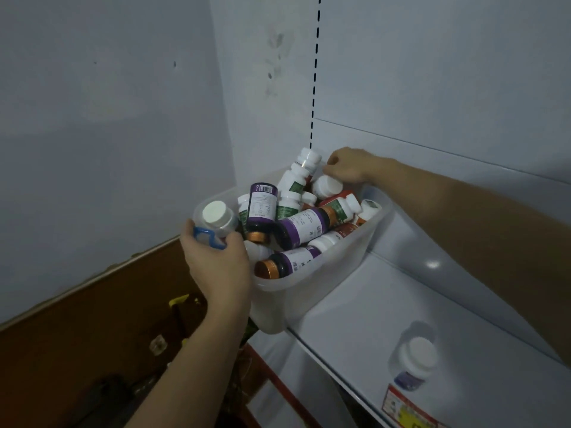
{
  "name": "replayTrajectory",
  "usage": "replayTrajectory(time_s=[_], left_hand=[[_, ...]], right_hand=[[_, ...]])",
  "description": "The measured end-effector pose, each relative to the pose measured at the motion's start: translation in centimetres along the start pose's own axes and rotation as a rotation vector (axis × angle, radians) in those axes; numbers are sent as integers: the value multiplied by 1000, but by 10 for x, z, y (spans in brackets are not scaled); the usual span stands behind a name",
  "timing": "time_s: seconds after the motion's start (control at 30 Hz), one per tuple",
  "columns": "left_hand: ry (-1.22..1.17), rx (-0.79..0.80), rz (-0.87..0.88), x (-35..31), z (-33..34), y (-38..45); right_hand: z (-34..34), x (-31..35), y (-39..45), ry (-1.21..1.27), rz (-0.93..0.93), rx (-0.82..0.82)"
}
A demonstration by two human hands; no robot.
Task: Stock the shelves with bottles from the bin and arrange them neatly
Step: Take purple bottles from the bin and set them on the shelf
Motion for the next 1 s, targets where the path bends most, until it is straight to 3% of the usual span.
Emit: replayTrajectory(time_s=[0.1, 0.23, 0.33, 0.6, 0.73, 0.8, 0.87, 0.93, 1.0], left_hand=[[-27, -6, -9, 2, 0, 0], [-30, -1, 11, 0, -1, -1], [-35, 9, 4, -1, 2, 0], [-9, 71, 26, -7, 8, -2], [59, 279, -43, -6, 3, 3], [244, 467, -18, -14, -6, 7], [762, 614, 217, -32, -14, 15], [1142, 586, 401, -53, -18, 25], [1220, 480, 512, -82, -15, 30]], right_hand=[[0, 4, -1, -152, 15, -19], [-22, 22, -15, -315, -5, -205], [-35, 38, -32, -272, -98, -246], [-4, 28, -74, -138, -187, -172], [13, 16, -99, -46, -211, -172], [11, 12, -116, -13, -246, -229], [10, 14, -133, -14, -287, -275], [14, 21, -139, 4, -335, -247], [22, 27, -134, 9, -344, -161]])
Point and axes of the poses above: each hand's wrist, its own y-axis towards the middle knuckle, its own z-axis out of the palm, x = y × z, the point moved 9 cm from there along y, towards the middle knuckle, and after that the axes turned 7 degrees about x, right-handed, at the moved point
